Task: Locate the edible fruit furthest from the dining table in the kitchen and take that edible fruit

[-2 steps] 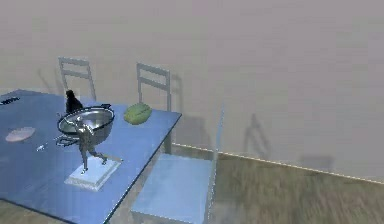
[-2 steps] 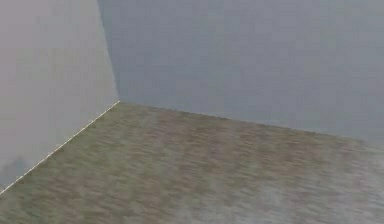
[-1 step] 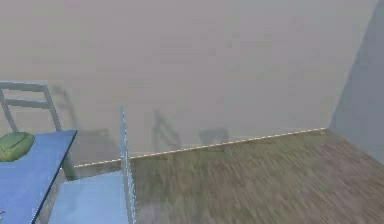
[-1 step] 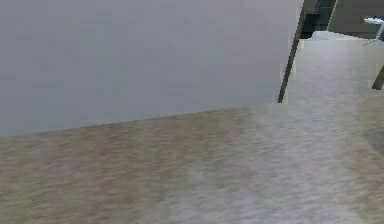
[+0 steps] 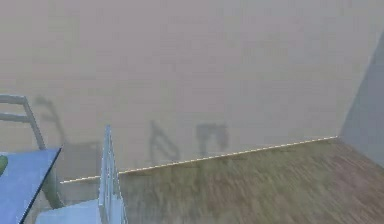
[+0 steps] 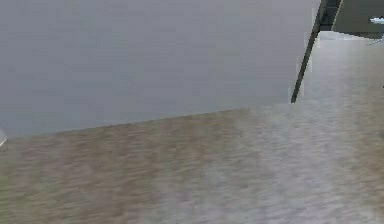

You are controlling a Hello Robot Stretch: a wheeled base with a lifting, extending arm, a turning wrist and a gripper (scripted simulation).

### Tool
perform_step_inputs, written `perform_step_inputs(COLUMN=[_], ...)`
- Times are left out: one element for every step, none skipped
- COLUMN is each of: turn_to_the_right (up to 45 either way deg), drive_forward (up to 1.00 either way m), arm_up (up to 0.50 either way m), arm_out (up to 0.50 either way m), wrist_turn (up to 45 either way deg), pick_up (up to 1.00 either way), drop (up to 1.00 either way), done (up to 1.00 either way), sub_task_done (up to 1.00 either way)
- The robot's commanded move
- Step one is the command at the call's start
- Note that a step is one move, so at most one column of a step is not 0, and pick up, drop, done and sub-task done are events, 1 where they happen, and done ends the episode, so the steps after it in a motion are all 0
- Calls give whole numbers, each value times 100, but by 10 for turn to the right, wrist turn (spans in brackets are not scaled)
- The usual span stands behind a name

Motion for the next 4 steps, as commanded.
perform_step_inputs(turn_to_the_right=[450,450,30,0], drive_forward=[0,0,0,5], arm_up=[0,0,0,0], arm_out=[0,0,0,0], wrist_turn=[0,0,0,0], pick_up=[0,0,0,0], drop=[0,0,0,0], done=[0,0,0,0], sub_task_done=[0,0,0,0])
